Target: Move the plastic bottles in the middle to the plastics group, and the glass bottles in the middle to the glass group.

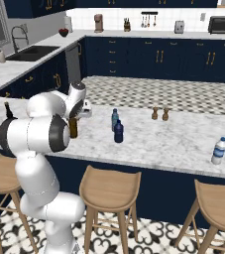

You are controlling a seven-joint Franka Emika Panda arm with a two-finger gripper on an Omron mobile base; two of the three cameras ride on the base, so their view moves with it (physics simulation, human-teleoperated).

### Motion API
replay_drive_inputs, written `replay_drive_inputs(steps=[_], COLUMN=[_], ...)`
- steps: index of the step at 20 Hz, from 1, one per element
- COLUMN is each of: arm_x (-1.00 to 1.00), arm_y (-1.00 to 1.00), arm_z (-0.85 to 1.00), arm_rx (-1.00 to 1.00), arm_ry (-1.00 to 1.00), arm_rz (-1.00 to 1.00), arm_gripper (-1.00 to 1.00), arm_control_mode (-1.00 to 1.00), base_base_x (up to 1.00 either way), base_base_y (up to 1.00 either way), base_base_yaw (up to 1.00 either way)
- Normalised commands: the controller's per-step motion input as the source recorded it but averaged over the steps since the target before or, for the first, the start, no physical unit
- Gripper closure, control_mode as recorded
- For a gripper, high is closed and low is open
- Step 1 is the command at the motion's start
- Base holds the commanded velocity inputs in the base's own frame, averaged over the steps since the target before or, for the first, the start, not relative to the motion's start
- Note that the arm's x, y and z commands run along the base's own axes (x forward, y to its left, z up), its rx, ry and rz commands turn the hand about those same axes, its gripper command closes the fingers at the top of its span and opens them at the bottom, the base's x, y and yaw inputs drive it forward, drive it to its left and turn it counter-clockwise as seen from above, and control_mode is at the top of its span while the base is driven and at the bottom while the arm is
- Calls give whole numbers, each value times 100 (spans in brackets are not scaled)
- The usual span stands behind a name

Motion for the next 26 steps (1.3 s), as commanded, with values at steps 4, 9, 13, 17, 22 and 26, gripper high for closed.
replay_drive_inputs(steps=[4, 9, 13, 17, 22, 26], arm_x=[3, 5, 38, 41, 41, 16], arm_y=[74, 48, 29, 23, 22, 18], arm_z=[0, -1, -9, -2, -9, -24], arm_rx=[0, 0, 0, 0, 0, 0], arm_ry=[0, 0, -1, 0, 0, 0], arm_rz=[16, 10, 7, 11, 11, 10], arm_gripper=[100, 100, 100, 100, 100, 100], arm_control_mode=[-100, -100, -100, -100, -100, -100], base_base_x=[0, 0, 0, 0, 0, 0], base_base_y=[0, 0, 0, 0, 0, 0], base_base_yaw=[0, 0, 0, 0, 0, 0])
